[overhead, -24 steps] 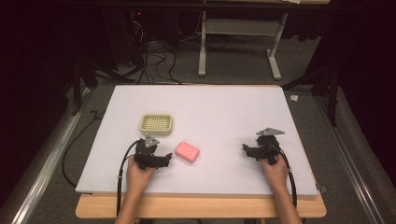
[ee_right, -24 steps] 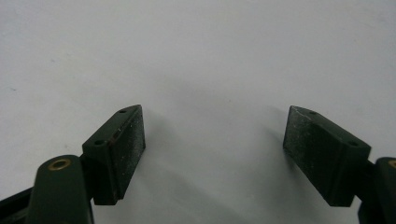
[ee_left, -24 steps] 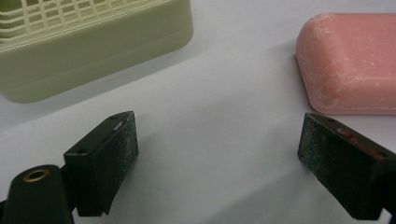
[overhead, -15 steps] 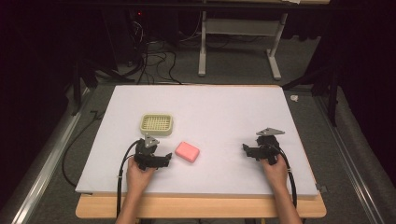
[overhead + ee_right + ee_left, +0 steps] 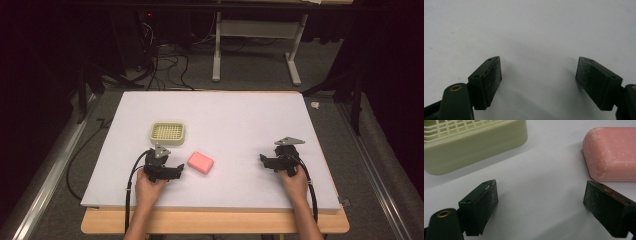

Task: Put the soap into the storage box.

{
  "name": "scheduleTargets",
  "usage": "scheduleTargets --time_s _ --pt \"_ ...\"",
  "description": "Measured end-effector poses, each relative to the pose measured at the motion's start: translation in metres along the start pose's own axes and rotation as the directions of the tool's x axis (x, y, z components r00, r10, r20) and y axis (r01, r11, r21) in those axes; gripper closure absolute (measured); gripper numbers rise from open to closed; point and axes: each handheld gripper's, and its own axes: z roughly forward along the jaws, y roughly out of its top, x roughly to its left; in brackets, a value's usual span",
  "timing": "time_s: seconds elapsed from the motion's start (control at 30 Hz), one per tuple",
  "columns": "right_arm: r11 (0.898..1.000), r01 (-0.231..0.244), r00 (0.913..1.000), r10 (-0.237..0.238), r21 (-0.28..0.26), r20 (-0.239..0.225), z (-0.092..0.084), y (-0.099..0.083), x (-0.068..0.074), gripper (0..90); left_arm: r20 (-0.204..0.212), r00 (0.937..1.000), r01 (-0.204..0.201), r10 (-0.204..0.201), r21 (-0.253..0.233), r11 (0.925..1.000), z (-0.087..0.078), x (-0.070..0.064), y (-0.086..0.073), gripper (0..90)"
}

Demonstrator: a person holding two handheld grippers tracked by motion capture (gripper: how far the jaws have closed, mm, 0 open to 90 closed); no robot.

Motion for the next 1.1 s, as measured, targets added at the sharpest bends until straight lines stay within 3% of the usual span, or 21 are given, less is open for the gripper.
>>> scheduleTargets --time_s 0.43,0.6,1.1 --pt "1.000 -0.001 1.0000 0.001 0.000 0.000 0.000 0.000 0.000 21.4 -0.001 1.0000 0.001 -0.001 0.000 1.0000 0.000 0.000 0.001 13.2" --pt "1.000 -0.001 1.0000 0.001 0.000 0.001 0.000 0.000 0.000 21.2 -0.022 0.9996 -0.016 0.016 -0.004 0.9999 -0.002 -0.003 0.001 13.8" --pt "1.000 -0.001 1.0000 0.001 0.001 0.006 0.000 0.000 0.000 20.4 0.042 0.9991 0.000 0.004 -0.084 0.9965 -0.028 -0.014 0.012 15.8"
